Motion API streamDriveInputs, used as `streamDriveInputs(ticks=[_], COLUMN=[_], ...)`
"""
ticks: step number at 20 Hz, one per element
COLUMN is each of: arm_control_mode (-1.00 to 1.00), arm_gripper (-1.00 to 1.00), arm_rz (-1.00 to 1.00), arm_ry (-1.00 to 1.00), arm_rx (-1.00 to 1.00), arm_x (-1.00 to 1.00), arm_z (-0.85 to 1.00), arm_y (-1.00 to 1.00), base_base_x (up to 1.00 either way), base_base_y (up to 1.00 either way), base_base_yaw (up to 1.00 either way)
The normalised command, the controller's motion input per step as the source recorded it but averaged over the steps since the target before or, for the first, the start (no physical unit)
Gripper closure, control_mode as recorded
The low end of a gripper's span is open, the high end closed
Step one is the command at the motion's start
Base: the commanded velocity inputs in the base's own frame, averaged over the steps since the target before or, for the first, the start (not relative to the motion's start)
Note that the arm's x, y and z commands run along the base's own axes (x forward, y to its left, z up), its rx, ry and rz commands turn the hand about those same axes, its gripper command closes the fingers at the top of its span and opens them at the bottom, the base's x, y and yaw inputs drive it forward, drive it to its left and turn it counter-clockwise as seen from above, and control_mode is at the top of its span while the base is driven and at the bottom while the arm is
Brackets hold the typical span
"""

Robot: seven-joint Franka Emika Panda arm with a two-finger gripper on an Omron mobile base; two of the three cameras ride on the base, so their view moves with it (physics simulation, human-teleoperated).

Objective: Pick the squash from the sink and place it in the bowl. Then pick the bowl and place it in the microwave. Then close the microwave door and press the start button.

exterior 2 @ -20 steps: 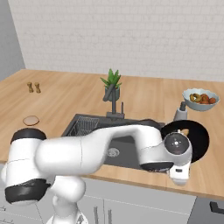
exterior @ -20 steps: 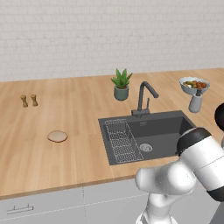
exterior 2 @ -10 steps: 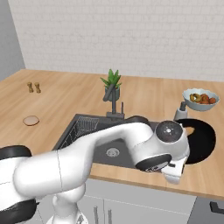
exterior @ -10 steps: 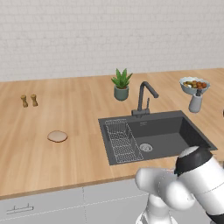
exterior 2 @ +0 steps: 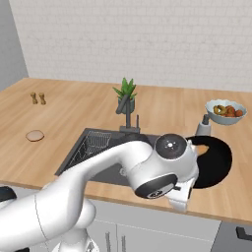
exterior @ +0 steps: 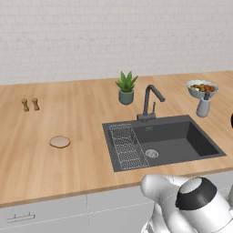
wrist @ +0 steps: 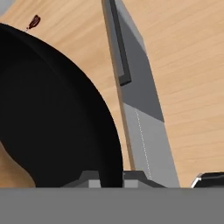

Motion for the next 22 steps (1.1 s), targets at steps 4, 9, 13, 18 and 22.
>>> streamDriveInputs(ticks=[4,9,13,18,22], arm_control_mode=[-1.00,-1.00,1.00,1.00,1.00], arm_gripper=[1.00,1.00,1.00,1.00,1.00], arm_rz=[0.02,0.00,0.00,0.00,0.00], arm_ry=[0.00,0.00,0.00,0.00,0.00], arm_rx=[-0.07,-0.04,0.00,0.00,0.00], arm_x=[0.00,0.00,0.00,0.00,0.00], arm_z=[-0.02,0.00,0.00,0.00,0.00], arm_y=[0.23,0.13,0.00,0.00,0.00], base_base_x=[0.00,0.00,-0.19,-0.46,-0.39], base_base_y=[0.00,0.00,0.00,0.01,0.02], base_base_yaw=[0.00,0.00,-0.11,-0.45,-0.57])
